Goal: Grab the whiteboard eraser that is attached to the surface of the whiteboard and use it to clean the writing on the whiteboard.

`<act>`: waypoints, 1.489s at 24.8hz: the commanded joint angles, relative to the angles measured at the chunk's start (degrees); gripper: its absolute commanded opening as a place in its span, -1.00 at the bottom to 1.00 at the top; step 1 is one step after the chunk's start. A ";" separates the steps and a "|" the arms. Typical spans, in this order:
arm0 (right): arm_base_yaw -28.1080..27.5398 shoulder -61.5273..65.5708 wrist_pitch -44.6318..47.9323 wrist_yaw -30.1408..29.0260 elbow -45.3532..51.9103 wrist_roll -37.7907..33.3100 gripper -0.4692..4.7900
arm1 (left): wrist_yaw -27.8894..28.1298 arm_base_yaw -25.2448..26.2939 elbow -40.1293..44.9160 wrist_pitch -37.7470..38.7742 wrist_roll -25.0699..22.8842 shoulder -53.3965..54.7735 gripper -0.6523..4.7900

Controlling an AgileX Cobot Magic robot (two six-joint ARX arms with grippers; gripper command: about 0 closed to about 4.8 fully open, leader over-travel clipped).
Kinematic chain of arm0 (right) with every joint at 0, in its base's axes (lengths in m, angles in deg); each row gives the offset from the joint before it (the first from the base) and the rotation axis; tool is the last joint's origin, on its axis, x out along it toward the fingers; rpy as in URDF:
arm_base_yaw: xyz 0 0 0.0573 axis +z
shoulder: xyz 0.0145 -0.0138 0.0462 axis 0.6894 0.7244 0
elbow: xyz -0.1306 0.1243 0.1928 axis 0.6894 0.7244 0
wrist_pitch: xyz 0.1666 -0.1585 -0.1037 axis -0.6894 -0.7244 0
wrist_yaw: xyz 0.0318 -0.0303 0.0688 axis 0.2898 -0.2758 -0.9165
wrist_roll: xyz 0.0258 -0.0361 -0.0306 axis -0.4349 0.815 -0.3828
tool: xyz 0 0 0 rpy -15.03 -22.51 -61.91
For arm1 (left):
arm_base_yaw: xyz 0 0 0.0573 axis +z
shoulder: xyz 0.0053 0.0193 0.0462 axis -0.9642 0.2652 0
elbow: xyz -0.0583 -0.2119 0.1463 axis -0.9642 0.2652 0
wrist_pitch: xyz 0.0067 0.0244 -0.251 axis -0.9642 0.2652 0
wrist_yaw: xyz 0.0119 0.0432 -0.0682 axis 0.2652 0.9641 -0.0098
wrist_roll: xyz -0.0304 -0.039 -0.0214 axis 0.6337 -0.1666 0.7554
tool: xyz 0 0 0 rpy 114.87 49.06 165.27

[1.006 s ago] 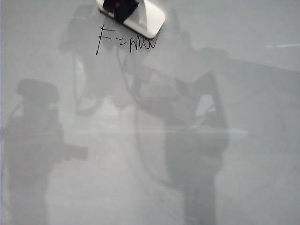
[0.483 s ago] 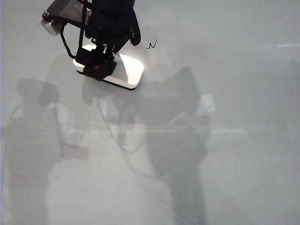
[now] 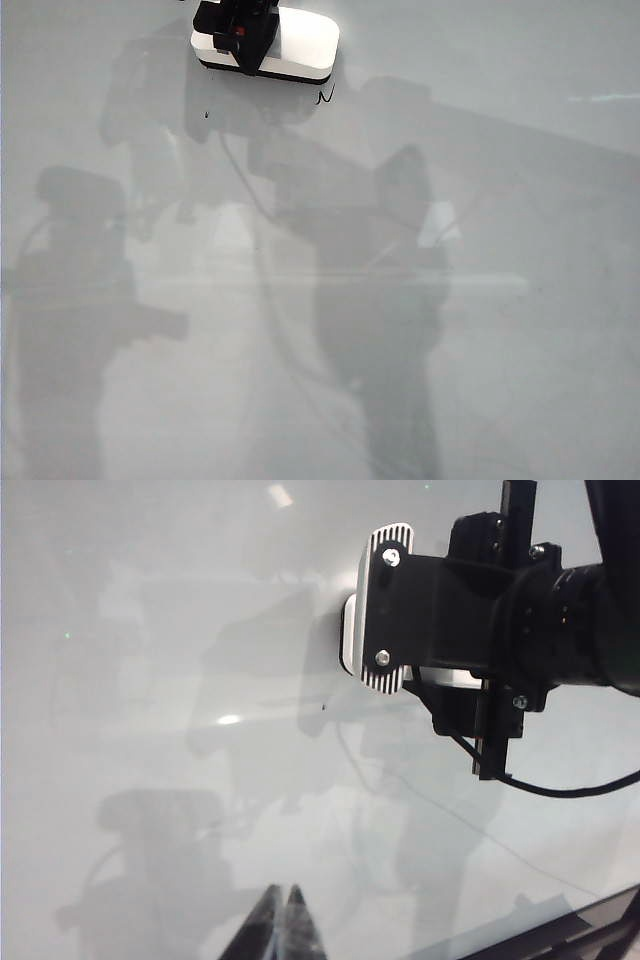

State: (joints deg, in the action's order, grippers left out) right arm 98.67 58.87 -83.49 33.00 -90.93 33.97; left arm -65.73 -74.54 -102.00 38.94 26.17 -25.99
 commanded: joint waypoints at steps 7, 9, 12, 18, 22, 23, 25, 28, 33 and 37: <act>0.33 8.41 0.68 -1.36 -0.52 -5.99 -0.02 | 0.79 -0.07 -0.17 -0.90 -0.28 0.02 -0.78; 0.66 8.26 0.68 0.83 -0.55 -4.90 -0.02 | 0.81 -0.07 -0.17 -0.90 -0.31 0.02 -0.78; 0.74 5.11 -1.62 5.35 -0.55 -3.65 -0.02 | 0.79 -0.07 -0.17 -0.90 -1.25 0.02 -0.78; 0.70 -4.55 -12.28 3.58 -0.42 -10.23 -0.02 | 1.60 -0.07 -0.13 -0.92 -2.21 0.04 -0.78; -2.14 -5.18 -15.96 0.52 0.92 -12.96 -0.02 | 3.02 -0.07 -0.13 -0.87 -2.80 0.04 -0.78; -3.19 -5.18 -14.43 -0.72 1.90 -12.92 -0.02 | 3.02 -0.07 -0.13 -0.85 -2.82 0.02 -0.78; -6.32 -5.05 -8.72 -3.69 6.08 -11.13 -0.02 | 2.95 -0.07 -0.15 -0.42 -2.80 0.02 -0.78; -9.25 -4.68 -2.95 -8.31 12.44 -9.05 -0.02 | 2.80 -0.07 -0.15 -0.39 -2.80 0.02 -0.78; -7.85 -4.50 -1.46 -6.34 16.59 -8.59 -0.02 | 2.56 -0.07 -0.15 -0.33 -2.82 0.02 -0.78; -5.31 -10.23 -4.00 -2.12 16.59 -7.85 -0.02 | 3.02 -0.07 -0.13 -0.28 -2.82 0.04 -0.78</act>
State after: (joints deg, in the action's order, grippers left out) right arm 92.58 51.33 -88.60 28.17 -73.60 26.38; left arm -62.82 -74.54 -102.00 39.01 23.59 -25.99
